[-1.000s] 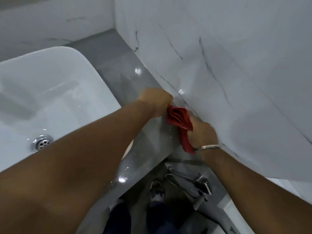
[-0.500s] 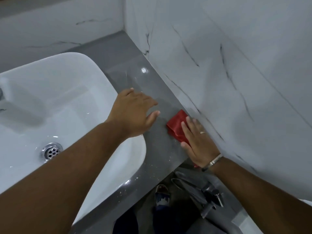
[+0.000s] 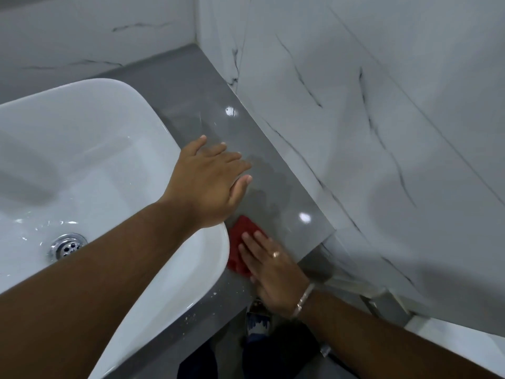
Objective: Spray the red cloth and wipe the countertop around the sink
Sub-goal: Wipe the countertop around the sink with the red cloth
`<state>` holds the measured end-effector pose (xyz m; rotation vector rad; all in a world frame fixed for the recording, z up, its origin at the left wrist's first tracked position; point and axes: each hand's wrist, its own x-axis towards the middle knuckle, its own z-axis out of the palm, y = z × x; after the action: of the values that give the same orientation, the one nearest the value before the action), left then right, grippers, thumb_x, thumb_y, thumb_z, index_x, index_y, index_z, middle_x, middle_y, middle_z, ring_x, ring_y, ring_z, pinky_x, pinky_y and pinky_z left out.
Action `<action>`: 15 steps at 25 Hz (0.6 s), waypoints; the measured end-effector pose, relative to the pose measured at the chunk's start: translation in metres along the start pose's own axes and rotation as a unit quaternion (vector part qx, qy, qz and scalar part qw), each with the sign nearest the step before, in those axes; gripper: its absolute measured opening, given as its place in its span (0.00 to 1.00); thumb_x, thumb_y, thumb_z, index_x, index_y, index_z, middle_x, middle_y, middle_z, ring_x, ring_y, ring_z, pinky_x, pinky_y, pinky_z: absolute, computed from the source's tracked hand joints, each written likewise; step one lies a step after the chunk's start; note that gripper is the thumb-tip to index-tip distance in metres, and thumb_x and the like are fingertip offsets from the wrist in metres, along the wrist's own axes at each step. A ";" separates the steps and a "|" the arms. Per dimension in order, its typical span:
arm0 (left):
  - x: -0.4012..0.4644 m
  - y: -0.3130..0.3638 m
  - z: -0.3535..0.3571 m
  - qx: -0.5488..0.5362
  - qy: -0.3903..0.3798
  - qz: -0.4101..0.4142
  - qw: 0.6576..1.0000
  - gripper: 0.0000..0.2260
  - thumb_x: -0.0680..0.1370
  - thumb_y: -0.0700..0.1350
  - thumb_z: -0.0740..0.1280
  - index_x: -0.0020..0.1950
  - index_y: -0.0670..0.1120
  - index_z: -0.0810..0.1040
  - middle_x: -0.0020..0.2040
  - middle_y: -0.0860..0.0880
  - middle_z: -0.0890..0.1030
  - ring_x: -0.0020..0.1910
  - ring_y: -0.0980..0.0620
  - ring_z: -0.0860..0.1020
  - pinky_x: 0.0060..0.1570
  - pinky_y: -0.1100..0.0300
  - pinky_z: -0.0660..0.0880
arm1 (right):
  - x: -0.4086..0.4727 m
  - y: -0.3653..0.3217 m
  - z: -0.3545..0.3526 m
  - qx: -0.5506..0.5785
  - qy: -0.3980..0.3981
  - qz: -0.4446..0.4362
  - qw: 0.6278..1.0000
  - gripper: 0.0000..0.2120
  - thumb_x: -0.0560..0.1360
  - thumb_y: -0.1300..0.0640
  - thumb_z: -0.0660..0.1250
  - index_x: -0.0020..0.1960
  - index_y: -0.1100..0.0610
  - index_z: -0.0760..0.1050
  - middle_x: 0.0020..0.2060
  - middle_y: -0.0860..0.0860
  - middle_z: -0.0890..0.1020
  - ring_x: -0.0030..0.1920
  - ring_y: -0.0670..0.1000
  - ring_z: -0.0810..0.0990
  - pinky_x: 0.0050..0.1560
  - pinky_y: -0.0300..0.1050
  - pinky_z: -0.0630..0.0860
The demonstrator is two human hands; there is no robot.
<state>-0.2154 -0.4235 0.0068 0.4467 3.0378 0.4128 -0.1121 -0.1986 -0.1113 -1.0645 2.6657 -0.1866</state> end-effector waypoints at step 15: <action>-0.019 0.000 -0.006 0.027 -0.040 -0.044 0.998 0.32 0.81 0.64 0.45 0.81 0.48 0.51 0.82 0.44 0.54 0.81 0.43 0.47 0.76 0.40 0.42 | -0.007 0.052 -0.021 -0.045 0.003 0.085 0.995 0.32 0.75 0.54 0.62 0.76 0.59 0.58 0.77 0.58 0.59 0.75 0.62 0.60 0.71 0.60 0.65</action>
<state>-0.1977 -0.4305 0.0122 0.3210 2.9844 0.3004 -0.1482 -0.1557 -0.1009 -0.8558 2.7759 -0.0378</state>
